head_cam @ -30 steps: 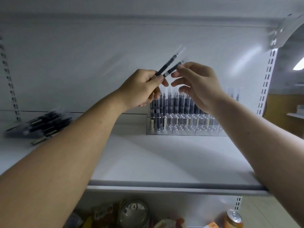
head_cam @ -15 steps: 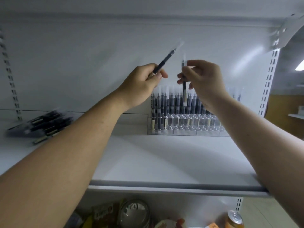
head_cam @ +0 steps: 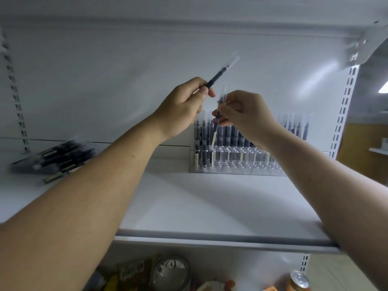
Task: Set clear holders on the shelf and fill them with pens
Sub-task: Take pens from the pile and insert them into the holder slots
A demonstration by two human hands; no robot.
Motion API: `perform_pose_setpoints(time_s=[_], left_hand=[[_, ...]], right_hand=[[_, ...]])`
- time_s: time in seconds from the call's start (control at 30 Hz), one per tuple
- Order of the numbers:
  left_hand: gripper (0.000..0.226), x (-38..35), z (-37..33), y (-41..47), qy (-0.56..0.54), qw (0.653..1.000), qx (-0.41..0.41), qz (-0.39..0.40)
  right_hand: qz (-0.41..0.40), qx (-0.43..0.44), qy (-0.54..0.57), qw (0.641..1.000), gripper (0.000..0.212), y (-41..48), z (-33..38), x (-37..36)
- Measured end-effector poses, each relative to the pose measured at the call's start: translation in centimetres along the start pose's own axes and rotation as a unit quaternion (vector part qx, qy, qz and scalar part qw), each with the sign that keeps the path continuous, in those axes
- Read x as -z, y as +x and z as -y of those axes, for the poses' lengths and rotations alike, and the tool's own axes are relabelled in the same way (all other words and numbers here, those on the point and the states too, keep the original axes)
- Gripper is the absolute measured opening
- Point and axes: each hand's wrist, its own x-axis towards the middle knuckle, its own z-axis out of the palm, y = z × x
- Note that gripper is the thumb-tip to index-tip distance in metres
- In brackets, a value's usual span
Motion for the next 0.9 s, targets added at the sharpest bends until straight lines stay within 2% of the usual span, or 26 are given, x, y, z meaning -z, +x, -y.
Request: perform_pose_setpoints(time_s=[0.13, 0.27, 0.43, 0.57, 0.73, 0.8, 0.9], left_hand=[[0.023, 0.0, 0.1, 0.0, 0.002, 1.0, 0.003, 0.001], [0.021, 0.1, 0.2, 0.1, 0.013, 1.0, 0.0, -0.002], [0.02, 0.0, 0.3, 0.2, 0.028, 1.0, -0.001, 0.004], [0.019, -0.1, 0.4, 0.1, 0.026, 1.0, 0.003, 0.007], [0.019, -0.1, 0.3, 0.1, 0.033, 0.999, 0.002, 0.009], [0.021, -0.2, 0.1, 0.0, 0.048, 0.999, -0.002, 0.013], [0.026, -0.3, -0.2, -0.2, 0.066, 0.998, -0.006, 0.021]], right_hand=[[0.013, 0.005, -0.034, 0.999, 0.008, 0.0, 0.0, 0.3], [0.073, -0.023, -0.096, 0.992, 0.007, -0.4, -0.2, 0.0], [0.089, -0.04, -0.11, 0.989, 0.01, -0.5, -0.1, -0.1], [0.137, -0.059, -0.122, 0.981, 0.013, -0.7, -0.3, 0.0], [0.124, 0.0, -0.202, 0.972, 0.015, -0.6, -0.4, 0.7], [0.083, 0.028, -0.161, 0.983, 0.018, -0.5, -0.2, 1.1], [0.008, 0.043, -0.012, 0.999, 0.015, -0.4, 0.5, 1.4]])
